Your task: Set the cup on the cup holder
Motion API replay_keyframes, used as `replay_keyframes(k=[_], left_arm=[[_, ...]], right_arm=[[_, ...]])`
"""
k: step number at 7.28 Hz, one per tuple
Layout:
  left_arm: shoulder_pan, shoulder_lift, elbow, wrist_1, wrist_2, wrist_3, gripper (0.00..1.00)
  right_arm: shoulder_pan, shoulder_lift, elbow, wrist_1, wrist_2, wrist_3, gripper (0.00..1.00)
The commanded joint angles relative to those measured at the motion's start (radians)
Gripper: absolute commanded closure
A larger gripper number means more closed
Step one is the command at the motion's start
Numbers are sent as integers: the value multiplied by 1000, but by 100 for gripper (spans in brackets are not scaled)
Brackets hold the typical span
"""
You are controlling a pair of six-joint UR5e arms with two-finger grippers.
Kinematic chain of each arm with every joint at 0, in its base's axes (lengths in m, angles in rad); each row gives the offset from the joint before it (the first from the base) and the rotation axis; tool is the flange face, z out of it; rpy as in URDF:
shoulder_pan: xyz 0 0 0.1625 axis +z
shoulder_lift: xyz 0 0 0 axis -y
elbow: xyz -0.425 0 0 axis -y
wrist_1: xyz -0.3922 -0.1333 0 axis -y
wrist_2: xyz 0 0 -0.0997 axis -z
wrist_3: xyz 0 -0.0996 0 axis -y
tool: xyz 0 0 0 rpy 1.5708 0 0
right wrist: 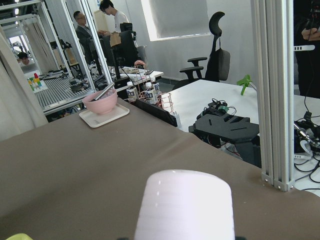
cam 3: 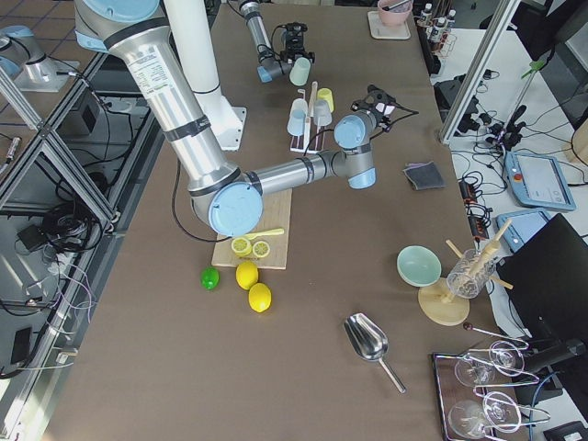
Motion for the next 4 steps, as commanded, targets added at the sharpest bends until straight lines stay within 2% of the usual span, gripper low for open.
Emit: replay_keyframes(k=[1, 4], left_arm=[[16, -2, 4, 0, -1, 46, 100], [33, -4, 5, 1, -2, 63, 100]], right_arm=[[-135, 2, 5, 121, -164, 16, 62], [-257, -12, 10, 220, -336, -21, 62]])
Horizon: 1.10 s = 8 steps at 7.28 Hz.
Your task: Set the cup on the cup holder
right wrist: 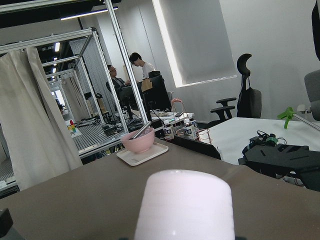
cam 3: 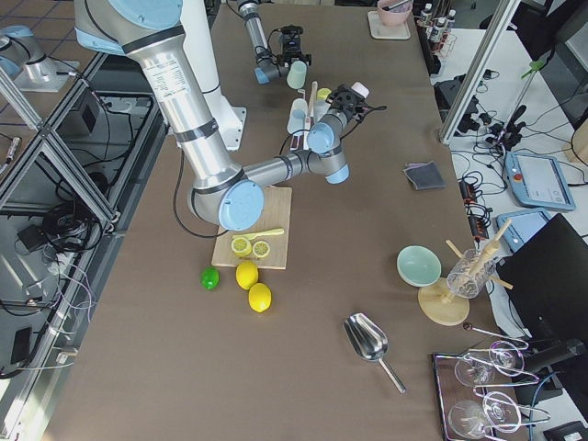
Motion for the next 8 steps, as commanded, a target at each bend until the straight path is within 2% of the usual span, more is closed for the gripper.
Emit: replay_keyframes(k=[1, 4, 8], left_arm=[[11, -2, 4, 0, -2, 3, 100], [29, -7, 8, 2, 0, 3, 100], [15, -7, 16, 2, 3, 2, 100]], right_arm=[[-74, -15, -6, 41, -81, -97, 62], [-169, -18, -19, 24, -91, -288, 63], [-169, -26, -5, 25, -92, -377, 63]])
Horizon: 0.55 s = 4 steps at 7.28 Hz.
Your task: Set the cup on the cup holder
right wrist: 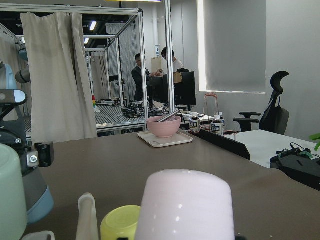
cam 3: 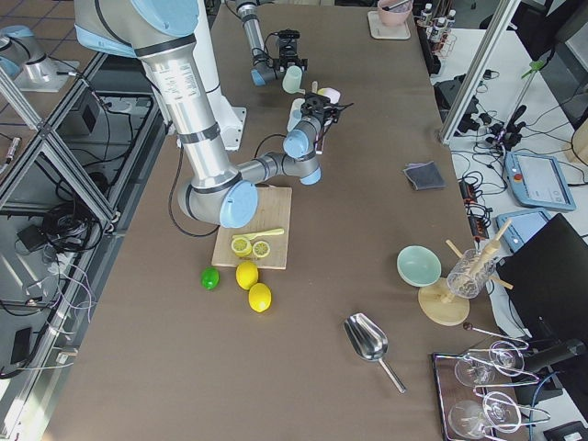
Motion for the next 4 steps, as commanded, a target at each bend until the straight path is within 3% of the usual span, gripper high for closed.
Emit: replay_keyframes(k=[1, 3, 4], left_arm=[[-18, 2, 4, 2, 30, -1, 100], [-16, 0, 24, 0, 65, -1, 100], [-13, -1, 31, 2, 64, 1, 100]], right_arm=[[3, 1, -7, -3, 0, -16, 62], [-11, 6, -9, -4, 0, -19, 57], [-13, 6, -9, -4, 0, -19, 40]])
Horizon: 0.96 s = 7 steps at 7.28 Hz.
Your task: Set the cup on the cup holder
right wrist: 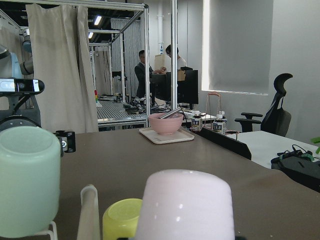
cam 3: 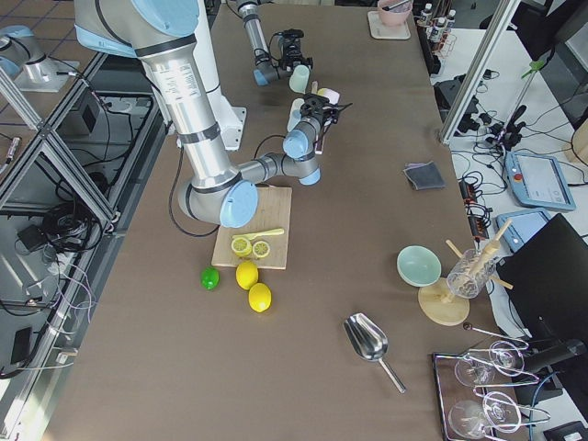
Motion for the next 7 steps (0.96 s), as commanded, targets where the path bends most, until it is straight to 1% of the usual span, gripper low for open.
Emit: replay_keyframes(k=[1, 2, 3, 4, 5, 6, 7], left_arm=[[7, -1, 11, 3, 6, 1, 100], [8, -1, 14, 3, 6, 1, 100], [8, -3, 14, 3, 6, 0, 93], [8, -3, 16, 3, 8, 0, 65], [10, -9, 22, 3, 10, 1, 2], [10, -9, 23, 3, 10, 0, 2], [10, -9, 23, 4, 10, 1, 2]], right_arm=[[5, -3, 2, 4, 5, -1, 12], [31, -9, 8, 5, 6, 1, 0], [35, -17, 10, 7, 9, 7, 0], [33, -23, 10, 7, 8, 8, 0], [55, -23, 13, 7, 14, 13, 0], [96, -24, 16, 5, 44, 34, 0], [121, -27, 30, -63, 93, 77, 0]])
